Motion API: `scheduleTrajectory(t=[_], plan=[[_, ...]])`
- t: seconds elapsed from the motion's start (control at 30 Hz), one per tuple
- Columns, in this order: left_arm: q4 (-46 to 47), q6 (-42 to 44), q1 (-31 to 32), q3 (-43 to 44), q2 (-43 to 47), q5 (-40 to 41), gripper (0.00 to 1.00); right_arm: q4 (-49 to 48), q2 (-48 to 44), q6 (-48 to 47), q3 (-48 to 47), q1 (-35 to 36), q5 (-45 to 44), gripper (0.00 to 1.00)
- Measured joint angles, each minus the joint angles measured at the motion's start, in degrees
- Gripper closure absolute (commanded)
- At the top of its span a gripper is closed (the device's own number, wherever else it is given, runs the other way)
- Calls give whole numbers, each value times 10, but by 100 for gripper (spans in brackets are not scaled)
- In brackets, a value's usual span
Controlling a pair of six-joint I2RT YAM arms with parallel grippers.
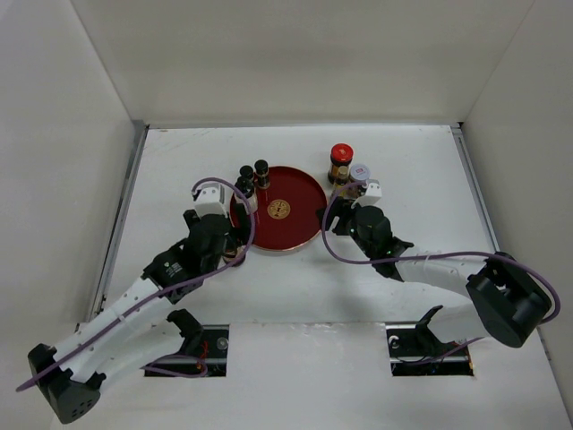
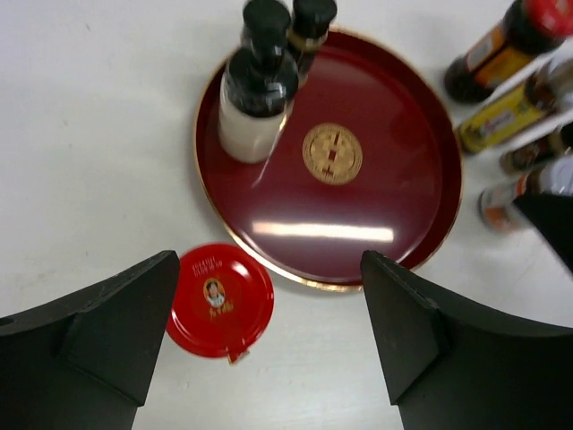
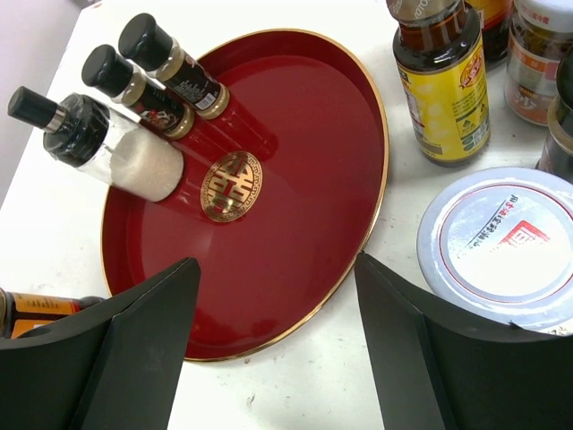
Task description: Organize the condiment bottles
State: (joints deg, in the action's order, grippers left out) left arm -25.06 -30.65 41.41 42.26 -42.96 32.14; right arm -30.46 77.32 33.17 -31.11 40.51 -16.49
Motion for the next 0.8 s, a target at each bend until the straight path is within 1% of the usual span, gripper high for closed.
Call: scheduleTrajectory(t=[0.13, 0.23, 0.37, 0.5, 0.7, 0.73, 0.8], plan=[[-42, -16, 39, -15, -18, 17, 14, 0, 0, -3, 0, 0, 0, 19], [-63, -27, 52, -23, -32, 36, 13, 0, 0, -4, 0, 0, 0, 16], [-69, -39, 53, -32, -40, 59, 11, 0, 0, -6, -1, 0, 0, 14], [-56, -43, 38, -49, -53, 63, 11, 0, 0, -6, -3, 1, 0, 14], [-26, -41, 10, -76, -86, 47, 16, 0, 0, -6, -3, 1, 0, 14], [-21, -40, 5, -78, -89, 44, 17, 0, 0, -6, -3, 1, 0, 14], [-8, -39, -2, -81, -91, 38, 25, 0, 0, -6, -3, 1, 0, 14]])
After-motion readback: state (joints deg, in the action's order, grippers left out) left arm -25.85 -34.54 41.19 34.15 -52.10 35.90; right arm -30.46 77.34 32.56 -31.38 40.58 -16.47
